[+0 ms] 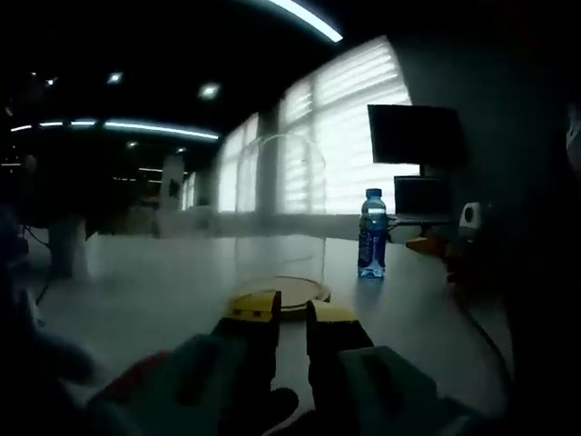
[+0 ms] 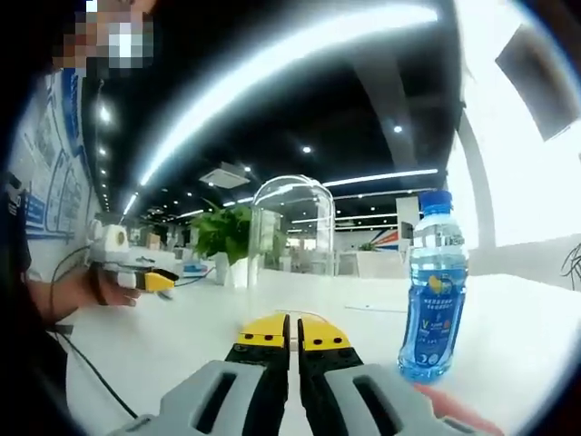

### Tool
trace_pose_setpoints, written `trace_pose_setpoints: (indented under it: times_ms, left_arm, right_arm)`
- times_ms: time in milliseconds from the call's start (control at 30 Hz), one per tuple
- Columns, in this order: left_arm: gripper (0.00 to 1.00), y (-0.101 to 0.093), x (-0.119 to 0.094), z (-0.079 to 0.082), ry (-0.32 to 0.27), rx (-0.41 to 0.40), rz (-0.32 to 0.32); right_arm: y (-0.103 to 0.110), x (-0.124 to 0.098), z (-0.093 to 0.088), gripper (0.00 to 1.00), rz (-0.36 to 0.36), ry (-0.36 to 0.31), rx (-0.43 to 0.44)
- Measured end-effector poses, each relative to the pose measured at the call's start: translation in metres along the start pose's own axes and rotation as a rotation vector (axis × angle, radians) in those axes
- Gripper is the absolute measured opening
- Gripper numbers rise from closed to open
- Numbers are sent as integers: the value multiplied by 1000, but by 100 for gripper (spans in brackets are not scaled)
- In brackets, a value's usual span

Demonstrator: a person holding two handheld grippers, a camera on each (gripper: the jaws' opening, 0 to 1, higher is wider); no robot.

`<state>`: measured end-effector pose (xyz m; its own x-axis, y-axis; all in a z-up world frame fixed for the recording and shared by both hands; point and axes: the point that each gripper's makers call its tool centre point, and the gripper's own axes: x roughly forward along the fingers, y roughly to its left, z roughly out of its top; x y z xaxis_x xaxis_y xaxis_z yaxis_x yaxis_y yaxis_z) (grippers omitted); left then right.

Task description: Open the cover put in the Mizone put the cover back on

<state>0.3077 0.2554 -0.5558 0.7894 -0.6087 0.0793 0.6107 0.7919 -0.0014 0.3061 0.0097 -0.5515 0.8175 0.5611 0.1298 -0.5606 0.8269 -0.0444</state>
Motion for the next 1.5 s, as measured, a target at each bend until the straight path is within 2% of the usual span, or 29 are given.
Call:
trace_pose_setpoints:
  times_ms: [67,233,333,533,733,1033,1500]
  left_arm:
    - [6,0,0,-1,8,7,-3]
    - [5,3,-2,5,-21,-80,-4]
    - [5,5,-3,8,-37,-91,2]
    - [5,3,-1,2,-8,-51,1]
    - [5,7,-1,2,-10,-66,12]
    - [5,3,1,-1,3,-51,3]
    - [5,2,1,0,0,-56,-6]
  right_arm:
    - [0,0,0,0,-1,1,-1]
    - [0,0,-2,0,1,12,-5]
    - [2,0,-3,0,5,16,-9]
    - [4,0,-1,0,1,12,-10]
    - [5,0,-3,0,0,25,-20]
    - [7,-1,-3,0,8,32,-42]
    - [3,-1,-4,0,11,39,17]
